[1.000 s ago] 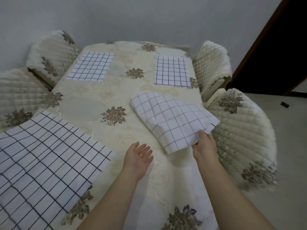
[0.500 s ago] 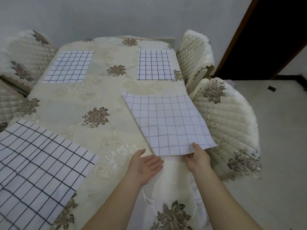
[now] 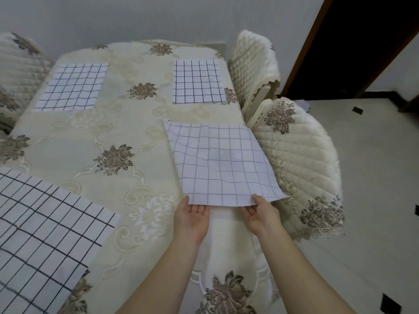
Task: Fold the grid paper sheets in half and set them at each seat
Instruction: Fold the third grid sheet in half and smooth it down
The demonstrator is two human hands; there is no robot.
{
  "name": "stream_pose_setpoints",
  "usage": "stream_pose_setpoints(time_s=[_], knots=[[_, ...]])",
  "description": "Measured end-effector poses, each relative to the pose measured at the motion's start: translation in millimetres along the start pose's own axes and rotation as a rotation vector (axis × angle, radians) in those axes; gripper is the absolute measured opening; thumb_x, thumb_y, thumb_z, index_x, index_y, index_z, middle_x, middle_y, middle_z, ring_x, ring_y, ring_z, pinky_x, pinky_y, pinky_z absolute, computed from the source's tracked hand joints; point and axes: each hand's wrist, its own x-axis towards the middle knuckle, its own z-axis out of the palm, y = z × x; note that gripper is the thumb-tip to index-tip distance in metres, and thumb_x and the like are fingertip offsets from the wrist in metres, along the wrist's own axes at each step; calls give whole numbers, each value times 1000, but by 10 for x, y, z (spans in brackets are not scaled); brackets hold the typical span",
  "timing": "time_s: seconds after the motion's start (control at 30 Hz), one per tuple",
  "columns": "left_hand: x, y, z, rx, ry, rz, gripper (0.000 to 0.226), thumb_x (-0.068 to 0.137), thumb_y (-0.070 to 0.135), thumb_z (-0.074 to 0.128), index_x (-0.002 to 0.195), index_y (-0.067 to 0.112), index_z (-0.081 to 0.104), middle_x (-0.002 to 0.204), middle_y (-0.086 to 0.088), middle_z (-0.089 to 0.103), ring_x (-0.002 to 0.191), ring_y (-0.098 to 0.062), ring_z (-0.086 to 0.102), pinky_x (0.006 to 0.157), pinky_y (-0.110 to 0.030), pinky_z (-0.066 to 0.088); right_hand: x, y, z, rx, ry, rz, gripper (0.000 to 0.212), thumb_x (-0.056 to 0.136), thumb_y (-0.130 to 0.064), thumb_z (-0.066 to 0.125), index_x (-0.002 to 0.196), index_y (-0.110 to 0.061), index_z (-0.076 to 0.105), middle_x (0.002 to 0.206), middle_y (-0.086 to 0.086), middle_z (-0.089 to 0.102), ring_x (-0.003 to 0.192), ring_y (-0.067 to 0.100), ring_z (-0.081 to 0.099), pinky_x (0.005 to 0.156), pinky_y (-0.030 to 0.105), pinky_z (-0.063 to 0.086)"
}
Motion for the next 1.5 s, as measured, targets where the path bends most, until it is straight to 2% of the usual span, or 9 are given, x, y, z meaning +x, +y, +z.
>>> stream_pose_setpoints(time_s=[0.43, 0.57, 0.67, 0.8, 0.87, 0.97, 1.1, 1.23, 1.5], knots=[[60, 720, -24, -1, 92, 197, 18, 99, 19, 49, 92, 9, 61, 94, -4, 66, 89, -18, 63, 106, -37, 43, 16, -88, -146, 33, 31, -15, 25, 96, -7, 51, 119, 1, 54, 93, 14, 63, 81, 25, 62, 47, 33, 58], [87, 1006, -54, 55, 131, 247, 19, 99, 21, 48, 94, 9, 61, 110, -4, 67, 100, -17, 64, 99, -35, 47, 47, -127, -178, 38, 49, -41, 13, 97, -8, 50, 108, -3, 55, 113, 17, 60, 79, 23, 60, 72, 38, 54], [60, 1174, 16, 155, 145, 222, 27, 100, 26, 46, 116, 11, 60, 128, -9, 59, 121, -27, 54, 94, -51, 43, 103, -177, -212, 53, 69, -60, 17, 96, -8, 51, 112, -2, 55, 127, 20, 58, 83, 25, 61, 87, 42, 51], [31, 1330, 117, 119, 76, 248, 30, 102, 12, 39, 130, 5, 48, 141, -6, 49, 132, -21, 46, 70, -17, 55, 128, -226, -226, 80, 80, -74, 12, 96, -8, 51, 106, -3, 55, 130, 20, 56, 82, 25, 60, 89, 43, 50], [27, 1394, 88, 182, 74, 318, 36, 102, 12, 38, 137, 5, 44, 130, 2, 55, 134, -14, 43, 83, -12, 51, 126, -229, -226, 83, 84, -86, 17, 97, -8, 50, 112, -3, 53, 129, 20, 57, 82, 25, 61, 89, 43, 50], [94, 1497, -2, 218, 128, 321, 37, 102, 18, 40, 138, 9, 46, 126, 2, 58, 124, -14, 52, 105, -34, 42, 118, -197, -201, 70, 78, -82, 20, 97, -9, 51, 116, -5, 53, 120, 16, 60, 83, 25, 61, 78, 40, 53], [206, 1434, -169, 344, 209, 218, 16, 97, 11, 53, 109, 4, 60, 98, -9, 62, 85, -19, 61, 82, -34, 53, 107, -108, -155, 33, 70, -64, 19, 97, -11, 50, 115, -6, 54, 106, 13, 61, 80, 24, 60, 76, 38, 52], [292, 1403, -286, 410, 261, 276, 34, 96, 3, 51, 130, 1, 51, 127, -15, 58, 115, -23, 57, 105, -37, 44, 98, -60, -147, 4, 71, -67, 10, 97, -12, 50, 103, -6, 57, 99, 12, 62, 81, 24, 60, 88, 41, 50], [179, 1559, -331, 325, 218, 340, 35, 101, 8, 41, 135, 1, 45, 136, -12, 53, 126, -25, 52, 105, -40, 43, 91, -48, -182, 18, 83, -99, 23, 99, -11, 47, 121, -6, 52, 107, 13, 61, 79, 23, 60, 85, 40, 49]])
